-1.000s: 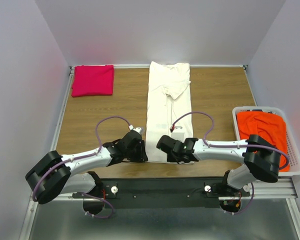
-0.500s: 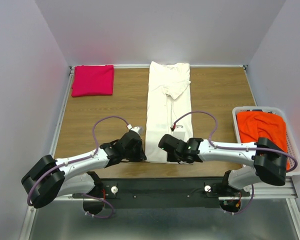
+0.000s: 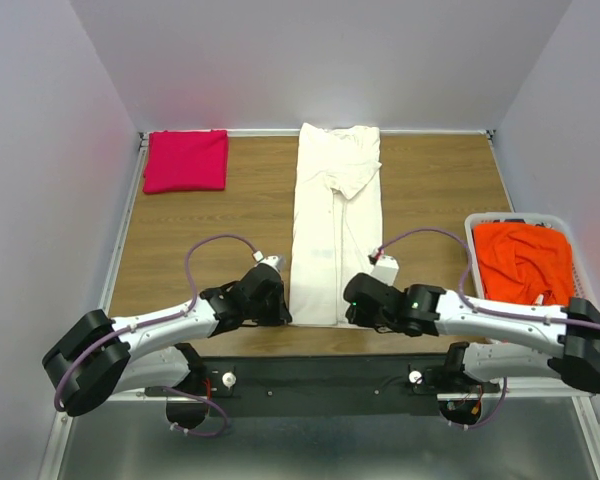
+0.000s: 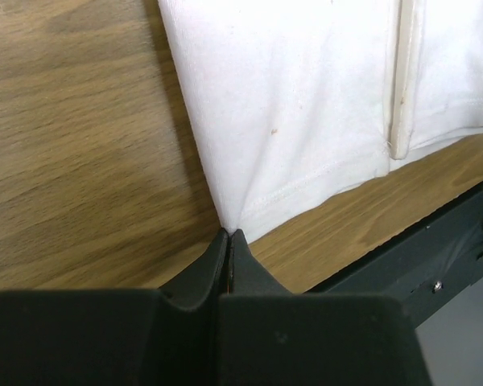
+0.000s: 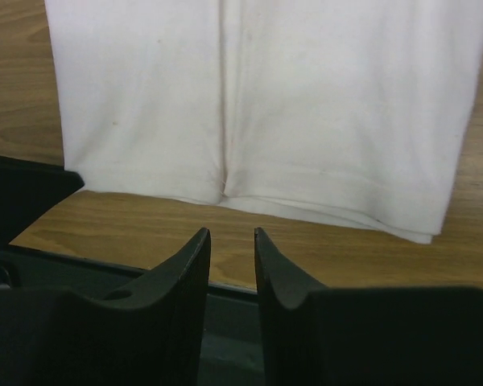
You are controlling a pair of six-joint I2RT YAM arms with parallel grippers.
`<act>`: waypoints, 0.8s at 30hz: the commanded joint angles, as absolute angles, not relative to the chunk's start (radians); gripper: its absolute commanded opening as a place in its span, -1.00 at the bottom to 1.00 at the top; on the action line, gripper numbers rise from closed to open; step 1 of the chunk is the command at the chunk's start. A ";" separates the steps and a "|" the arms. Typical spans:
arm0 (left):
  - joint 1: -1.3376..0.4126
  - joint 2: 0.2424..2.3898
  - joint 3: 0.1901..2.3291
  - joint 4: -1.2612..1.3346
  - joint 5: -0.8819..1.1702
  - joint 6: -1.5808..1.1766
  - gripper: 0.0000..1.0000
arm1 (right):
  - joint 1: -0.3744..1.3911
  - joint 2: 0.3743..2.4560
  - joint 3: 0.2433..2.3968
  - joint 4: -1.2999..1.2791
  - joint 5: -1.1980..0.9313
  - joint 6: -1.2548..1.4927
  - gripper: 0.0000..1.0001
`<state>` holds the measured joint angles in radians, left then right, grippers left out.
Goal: Fold and stack the t-shirts
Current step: Fold the tshirt
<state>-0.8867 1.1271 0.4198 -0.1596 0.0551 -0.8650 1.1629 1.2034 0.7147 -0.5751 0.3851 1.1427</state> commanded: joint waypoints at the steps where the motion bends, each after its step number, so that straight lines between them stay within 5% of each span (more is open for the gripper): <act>1: -0.897 1.106 0.397 -0.163 0.034 -0.877 -1.00 | 1.140 1.074 0.624 -0.686 0.465 1.261 -0.29; 10: -0.897 1.088 0.387 -0.163 0.040 -0.876 -1.00 | 0.948 0.873 0.474 -0.784 0.417 1.301 -0.29; 24: -0.899 1.074 0.393 -0.172 0.038 -0.868 -1.00 | 0.868 0.992 0.457 -0.643 0.304 1.201 -0.13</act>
<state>-0.8921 1.0988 0.4011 -0.1600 0.0547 -0.8661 0.8749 0.9585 0.4828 -0.7048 0.3611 1.2324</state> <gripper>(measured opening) 0.008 0.434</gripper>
